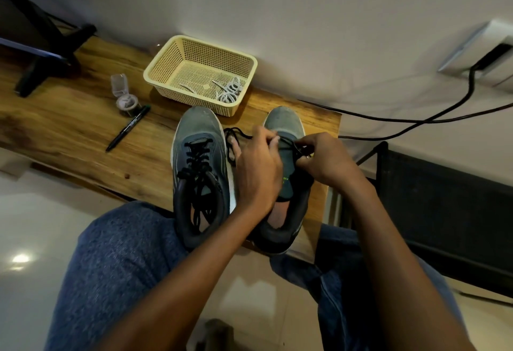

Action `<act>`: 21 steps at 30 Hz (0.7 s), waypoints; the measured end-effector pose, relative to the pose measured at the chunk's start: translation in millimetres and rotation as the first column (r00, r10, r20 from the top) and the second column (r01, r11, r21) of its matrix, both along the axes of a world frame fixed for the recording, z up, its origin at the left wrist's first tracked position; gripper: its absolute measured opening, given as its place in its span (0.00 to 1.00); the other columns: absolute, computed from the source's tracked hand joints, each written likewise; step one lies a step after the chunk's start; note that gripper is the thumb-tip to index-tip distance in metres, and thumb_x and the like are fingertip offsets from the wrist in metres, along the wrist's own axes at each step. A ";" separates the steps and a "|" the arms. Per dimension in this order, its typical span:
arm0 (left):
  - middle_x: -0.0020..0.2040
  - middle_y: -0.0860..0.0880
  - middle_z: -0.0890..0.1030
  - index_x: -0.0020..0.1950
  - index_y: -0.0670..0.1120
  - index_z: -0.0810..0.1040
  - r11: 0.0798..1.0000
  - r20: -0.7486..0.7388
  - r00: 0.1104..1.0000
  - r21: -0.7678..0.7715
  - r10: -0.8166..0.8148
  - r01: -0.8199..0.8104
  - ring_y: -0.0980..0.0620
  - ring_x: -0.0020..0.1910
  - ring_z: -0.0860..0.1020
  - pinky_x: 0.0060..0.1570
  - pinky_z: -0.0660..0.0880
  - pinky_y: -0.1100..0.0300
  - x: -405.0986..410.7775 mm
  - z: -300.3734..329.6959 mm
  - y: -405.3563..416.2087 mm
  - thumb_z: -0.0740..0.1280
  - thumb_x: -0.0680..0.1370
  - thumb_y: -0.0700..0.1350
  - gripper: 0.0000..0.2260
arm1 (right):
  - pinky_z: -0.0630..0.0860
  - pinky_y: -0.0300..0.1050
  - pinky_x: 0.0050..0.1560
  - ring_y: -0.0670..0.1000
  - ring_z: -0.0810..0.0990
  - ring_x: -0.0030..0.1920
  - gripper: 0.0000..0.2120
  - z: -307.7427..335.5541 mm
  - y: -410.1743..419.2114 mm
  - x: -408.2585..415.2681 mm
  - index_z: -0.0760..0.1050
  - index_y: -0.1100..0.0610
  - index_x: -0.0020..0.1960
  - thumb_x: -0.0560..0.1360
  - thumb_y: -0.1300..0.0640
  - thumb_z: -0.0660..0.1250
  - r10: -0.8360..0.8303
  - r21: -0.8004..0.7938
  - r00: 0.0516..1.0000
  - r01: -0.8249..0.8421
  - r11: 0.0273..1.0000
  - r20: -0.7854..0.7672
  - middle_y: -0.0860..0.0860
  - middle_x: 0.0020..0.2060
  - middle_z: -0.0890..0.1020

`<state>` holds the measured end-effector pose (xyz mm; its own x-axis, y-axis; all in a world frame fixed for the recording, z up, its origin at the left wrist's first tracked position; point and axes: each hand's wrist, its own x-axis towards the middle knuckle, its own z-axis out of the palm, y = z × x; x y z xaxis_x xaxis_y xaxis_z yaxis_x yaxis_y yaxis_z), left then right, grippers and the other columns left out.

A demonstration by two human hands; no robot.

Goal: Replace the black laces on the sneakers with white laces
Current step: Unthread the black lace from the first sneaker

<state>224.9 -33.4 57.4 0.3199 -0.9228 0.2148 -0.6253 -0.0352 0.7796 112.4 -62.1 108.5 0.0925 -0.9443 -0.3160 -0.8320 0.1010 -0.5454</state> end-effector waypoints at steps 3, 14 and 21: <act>0.49 0.47 0.80 0.49 0.47 0.67 0.980 -0.373 0.910 -0.013 0.180 -0.199 0.56 0.45 0.78 0.44 0.74 0.68 -1.3 1.0 -4.3 0.60 0.81 0.39 0.04 | 0.76 0.46 0.54 0.56 0.79 0.58 0.21 -4.1 -0.6 -0.4 0.75 0.57 0.66 0.73 0.64 0.67 -0.042 -0.007 0.999 0.042 0.999 0.010 0.57 0.59 0.80; 0.61 0.55 0.79 0.55 0.55 0.81 0.986 0.439 0.885 0.122 -0.153 0.110 0.50 0.71 0.66 0.70 0.36 0.40 2.8 4.8 0.5 0.67 0.76 0.49 0.09 | 0.77 0.55 0.55 0.59 0.79 0.56 0.22 -4.2 2.6 3.8 0.73 0.57 0.65 0.72 0.65 0.66 0.000 -0.067 1.000 -0.001 0.998 -0.020 0.59 0.56 0.81; 0.57 0.56 0.81 0.51 0.54 0.81 0.987 0.518 0.840 0.098 -0.162 0.130 0.51 0.66 0.71 0.71 0.38 0.41 4.6 6.7 1.2 0.69 0.75 0.52 0.07 | 0.78 0.60 0.50 0.59 0.80 0.50 0.20 -0.9 5.3 1.9 0.67 0.53 0.62 0.72 0.61 0.69 0.048 -0.066 0.999 -0.048 0.997 0.001 0.59 0.50 0.82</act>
